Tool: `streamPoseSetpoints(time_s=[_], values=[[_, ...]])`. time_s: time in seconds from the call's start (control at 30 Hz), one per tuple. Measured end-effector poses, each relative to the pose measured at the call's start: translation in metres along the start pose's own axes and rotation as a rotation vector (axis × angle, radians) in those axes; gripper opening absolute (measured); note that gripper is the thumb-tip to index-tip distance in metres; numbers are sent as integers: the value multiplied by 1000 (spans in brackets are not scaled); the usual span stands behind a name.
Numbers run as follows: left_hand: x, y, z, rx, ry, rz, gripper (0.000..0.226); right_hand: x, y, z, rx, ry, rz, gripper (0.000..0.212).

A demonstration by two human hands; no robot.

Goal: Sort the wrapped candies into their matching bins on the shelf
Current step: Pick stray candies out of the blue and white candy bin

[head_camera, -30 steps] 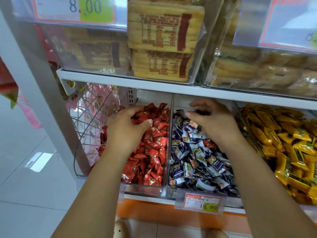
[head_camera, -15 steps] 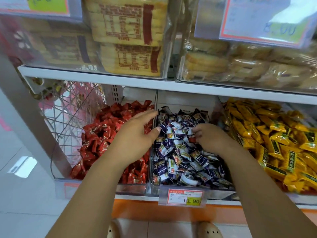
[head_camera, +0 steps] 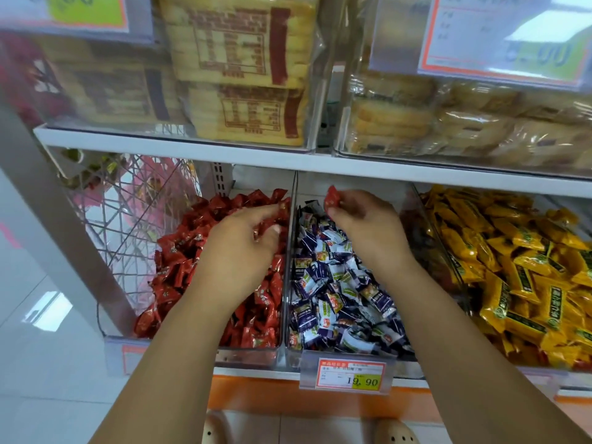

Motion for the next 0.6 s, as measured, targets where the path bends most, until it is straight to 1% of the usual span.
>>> streamPoseSetpoints(time_s=[0.07, 0.13, 0.2, 0.27, 0.33, 0.4, 0.43, 0.53, 0.6], values=[[4, 9, -6, 24, 51, 111, 35, -1, -16, -13, 118, 13, 20, 11], [6, 18, -14, 13, 96, 195, 33, -3, -31, -25, 150, 57, 14, 13], [6, 24, -19, -3, 117, 232, 29, -4, -43, -30, 137, 105, -26, 16], [6, 26, -22, -31, 119, 227, 24, 2, -44, -27, 95, 88, -26, 20], [5, 24, -24, -53, 92, 180, 19, 15, -34, -14, -38, 29, -47, 27], [3, 20, -24, -35, 42, 85, 19, 23, -30, 8, -222, 37, -168, 27], [1, 17, -22, -22, 10, 24, 23, 21, -31, 18, -296, 66, -255, 29], [-6, 8, -14, 13, -80, -176, 45, 6, -40, 44, -525, 128, -490, 38], [-10, 2, -10, 52, -99, -276, 56, 3, -32, 50, -726, 95, -535, 37]])
Point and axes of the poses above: each hand's wrist, its own x-axis towards the middle knuckle, its own y-axis out of the back of the hand, z = x × y, the point moved 3 cm from there along x, towards the middle knuckle, and after that the axes turned 13 degrees about z, right-handed, at the moved point
